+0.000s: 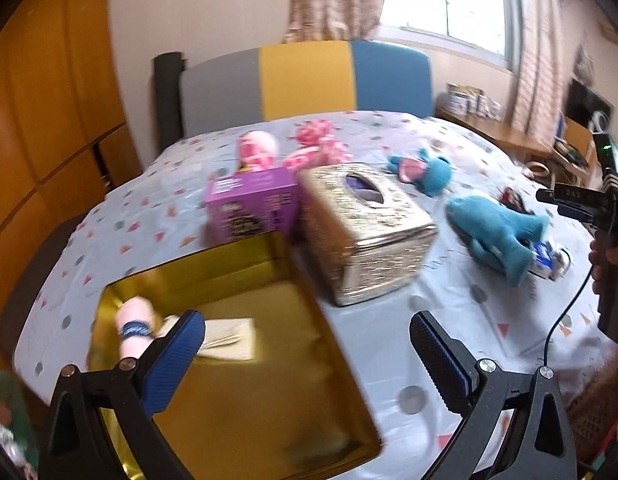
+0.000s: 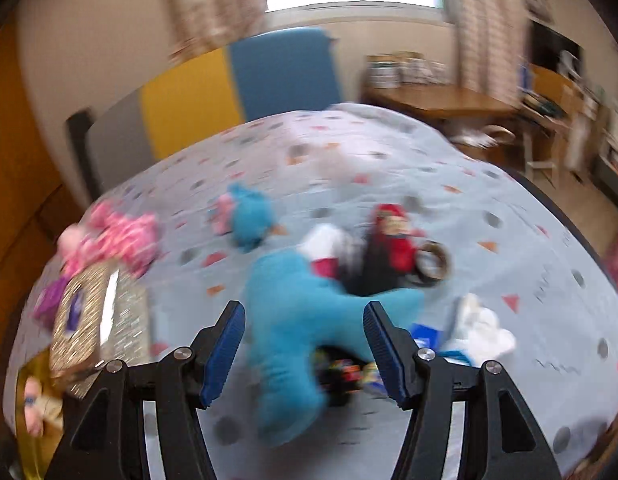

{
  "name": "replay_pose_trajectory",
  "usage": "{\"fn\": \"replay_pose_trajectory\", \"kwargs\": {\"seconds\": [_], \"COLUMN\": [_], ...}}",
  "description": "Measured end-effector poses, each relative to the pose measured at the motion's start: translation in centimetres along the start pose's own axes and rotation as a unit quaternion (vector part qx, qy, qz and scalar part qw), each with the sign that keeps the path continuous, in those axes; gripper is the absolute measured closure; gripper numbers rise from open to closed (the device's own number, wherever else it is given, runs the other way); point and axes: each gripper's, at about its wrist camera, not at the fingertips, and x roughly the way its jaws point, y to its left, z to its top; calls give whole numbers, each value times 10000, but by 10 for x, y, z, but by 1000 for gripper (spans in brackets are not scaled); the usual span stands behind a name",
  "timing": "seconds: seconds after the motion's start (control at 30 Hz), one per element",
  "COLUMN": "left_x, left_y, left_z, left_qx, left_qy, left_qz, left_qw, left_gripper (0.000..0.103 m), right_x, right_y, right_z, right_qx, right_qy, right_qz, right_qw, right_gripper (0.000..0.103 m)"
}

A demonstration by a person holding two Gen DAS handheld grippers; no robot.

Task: Organize soft objects
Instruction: 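Grasp the blue plush toy with left while right reaches toward the troll doll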

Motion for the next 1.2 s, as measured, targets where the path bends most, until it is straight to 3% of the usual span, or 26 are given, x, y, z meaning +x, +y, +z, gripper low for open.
{"fn": "replay_pose_trajectory", "kwargs": {"seconds": [0.1,0.17,0.53,0.77,1.2], "left_x": [6,10,38,66,163], "left_y": [-23,-34,-113,-164,-245], "left_z": [6,9,31,52,78], "left_qx": [230,305,763,951,927], "left_qy": [6,39,381,735,1647], "left_qz": [-127,-321,-1438,-1735,-1929], "left_qw": [9997,9990,9859,9775,9628], "left_gripper": [0,0,0,0,10], "right_x": [4,3,-3,-9,-7], "right_y": [-32,-48,-77,-97,-96], "right_z": [-3,-1,-7,-9,-9], "right_qx": [564,1024,1910,2420,2452], "right_qy": [29,-11,-115,-235,-183], "right_qz": [-168,-17,140,225,594], "right_qw": [9983,9947,9814,9697,9675], "right_gripper": [41,41,41,39,39]}}
